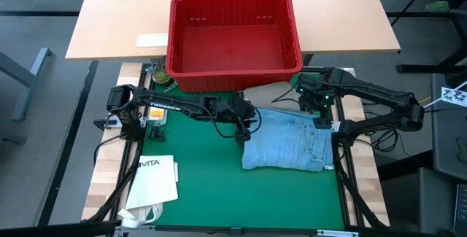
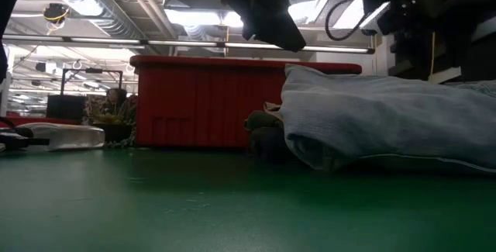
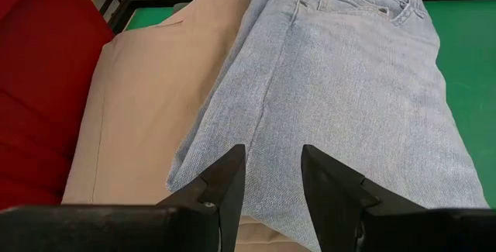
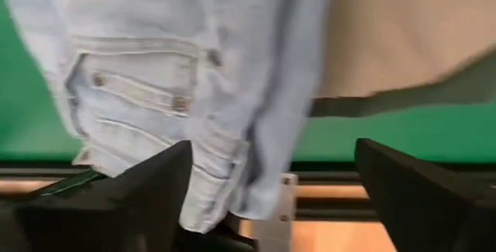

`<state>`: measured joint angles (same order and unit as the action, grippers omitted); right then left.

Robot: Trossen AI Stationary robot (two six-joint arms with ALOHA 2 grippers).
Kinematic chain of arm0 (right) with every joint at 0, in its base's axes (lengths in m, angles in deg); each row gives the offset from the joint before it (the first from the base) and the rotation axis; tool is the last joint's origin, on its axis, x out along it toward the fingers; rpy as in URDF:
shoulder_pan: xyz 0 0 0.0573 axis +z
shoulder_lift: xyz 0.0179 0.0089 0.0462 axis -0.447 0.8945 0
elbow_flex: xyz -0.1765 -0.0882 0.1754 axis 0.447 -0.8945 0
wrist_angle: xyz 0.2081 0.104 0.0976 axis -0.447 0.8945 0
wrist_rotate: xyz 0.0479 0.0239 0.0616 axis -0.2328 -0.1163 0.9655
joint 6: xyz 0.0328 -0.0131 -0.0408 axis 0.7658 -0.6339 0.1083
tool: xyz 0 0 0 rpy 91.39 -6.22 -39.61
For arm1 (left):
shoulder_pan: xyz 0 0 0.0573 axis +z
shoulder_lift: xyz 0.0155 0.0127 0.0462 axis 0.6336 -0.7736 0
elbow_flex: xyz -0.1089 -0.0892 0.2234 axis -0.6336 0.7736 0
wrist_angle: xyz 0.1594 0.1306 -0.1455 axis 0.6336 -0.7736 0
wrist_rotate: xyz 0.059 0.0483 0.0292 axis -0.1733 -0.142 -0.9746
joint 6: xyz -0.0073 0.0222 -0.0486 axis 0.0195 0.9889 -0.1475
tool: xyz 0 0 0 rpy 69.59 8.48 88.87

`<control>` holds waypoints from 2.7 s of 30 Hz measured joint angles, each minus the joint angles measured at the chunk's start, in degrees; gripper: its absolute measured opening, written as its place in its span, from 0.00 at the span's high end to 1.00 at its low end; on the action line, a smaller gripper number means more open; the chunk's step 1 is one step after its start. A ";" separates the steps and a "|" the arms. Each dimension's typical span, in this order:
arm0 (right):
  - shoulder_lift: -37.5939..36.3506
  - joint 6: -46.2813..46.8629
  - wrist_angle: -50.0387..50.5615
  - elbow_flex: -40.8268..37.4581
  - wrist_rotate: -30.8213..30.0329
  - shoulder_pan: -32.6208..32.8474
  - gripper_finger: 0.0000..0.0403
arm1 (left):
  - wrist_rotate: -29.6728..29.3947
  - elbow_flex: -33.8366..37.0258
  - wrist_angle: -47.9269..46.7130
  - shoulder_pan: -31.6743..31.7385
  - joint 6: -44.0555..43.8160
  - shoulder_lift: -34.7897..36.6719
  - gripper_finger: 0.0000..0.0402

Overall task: Fold Laundry from Bin
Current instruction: Stack the light blue pants on top of the gray shorts

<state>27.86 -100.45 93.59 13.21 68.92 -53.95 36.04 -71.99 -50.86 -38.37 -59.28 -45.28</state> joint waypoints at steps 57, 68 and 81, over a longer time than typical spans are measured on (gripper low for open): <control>0.02 3.69 -12.39 -18.41 4.14 0.00 0.48 | -0.02 -0.01 0.02 0.00 0.00 0.00 0.69; 0.01 3.09 -12.15 -18.41 5.10 0.00 0.78 | -0.02 -0.01 0.31 -0.02 -0.13 0.00 0.69; 0.00 3.04 -8.91 -18.37 11.02 0.00 0.84 | -0.01 0.00 0.31 -0.01 -0.22 0.00 0.69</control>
<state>27.86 -97.41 84.68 -5.16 79.93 -53.95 36.03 -71.99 -50.56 -38.38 -59.50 -45.28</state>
